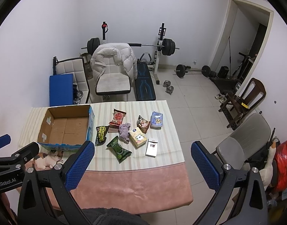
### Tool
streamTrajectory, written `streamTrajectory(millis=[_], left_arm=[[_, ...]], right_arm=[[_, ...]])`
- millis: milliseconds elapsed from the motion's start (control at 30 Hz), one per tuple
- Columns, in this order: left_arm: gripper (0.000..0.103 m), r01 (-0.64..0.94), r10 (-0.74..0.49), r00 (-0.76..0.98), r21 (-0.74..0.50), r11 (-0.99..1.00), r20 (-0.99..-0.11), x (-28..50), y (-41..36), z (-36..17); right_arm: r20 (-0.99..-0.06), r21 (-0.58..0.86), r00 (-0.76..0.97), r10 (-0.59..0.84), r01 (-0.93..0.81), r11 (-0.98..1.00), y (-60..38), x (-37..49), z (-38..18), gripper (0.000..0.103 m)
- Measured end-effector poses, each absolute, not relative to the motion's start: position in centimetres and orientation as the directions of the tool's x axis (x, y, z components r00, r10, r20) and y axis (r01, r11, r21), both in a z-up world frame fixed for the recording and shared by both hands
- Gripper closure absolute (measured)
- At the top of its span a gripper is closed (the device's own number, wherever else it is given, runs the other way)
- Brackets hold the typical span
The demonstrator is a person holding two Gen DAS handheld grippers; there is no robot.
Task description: Organize soft objects
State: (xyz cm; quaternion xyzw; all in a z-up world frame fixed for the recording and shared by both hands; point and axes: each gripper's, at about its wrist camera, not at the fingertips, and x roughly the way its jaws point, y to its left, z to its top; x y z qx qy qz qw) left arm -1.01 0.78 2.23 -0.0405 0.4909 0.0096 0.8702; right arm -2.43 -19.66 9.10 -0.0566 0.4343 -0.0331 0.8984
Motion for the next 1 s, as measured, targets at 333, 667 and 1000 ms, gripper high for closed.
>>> streamTrajectory(millis=[333, 667, 1000], left_arm=[[0.0, -0.057, -0.021, 0.523, -0.06, 0.997, -0.852, -1.18, 0.76, 2.29], [0.0, -0.056, -0.022, 0.524, -0.061, 0.997, -0.851, -1.29, 0.77, 2.18], [0.0, -0.047, -0.04, 0.513, -0.074, 0.996, -0.858, -0.59, 0.42, 1.72]], right_arm=[[-0.774, -0.133, 0.623, -0.11, 0.01, 0.991, -19.69, -2.54, 9.02, 0.0], [-0.773, -0.132, 0.625, -0.108, 0.008, 0.991, -19.7, -2.67, 8.96, 0.0], [-0.785, -0.107, 0.614, -0.085, 0.001, 0.994, -19.89, -2.11, 9.1, 0.0]])
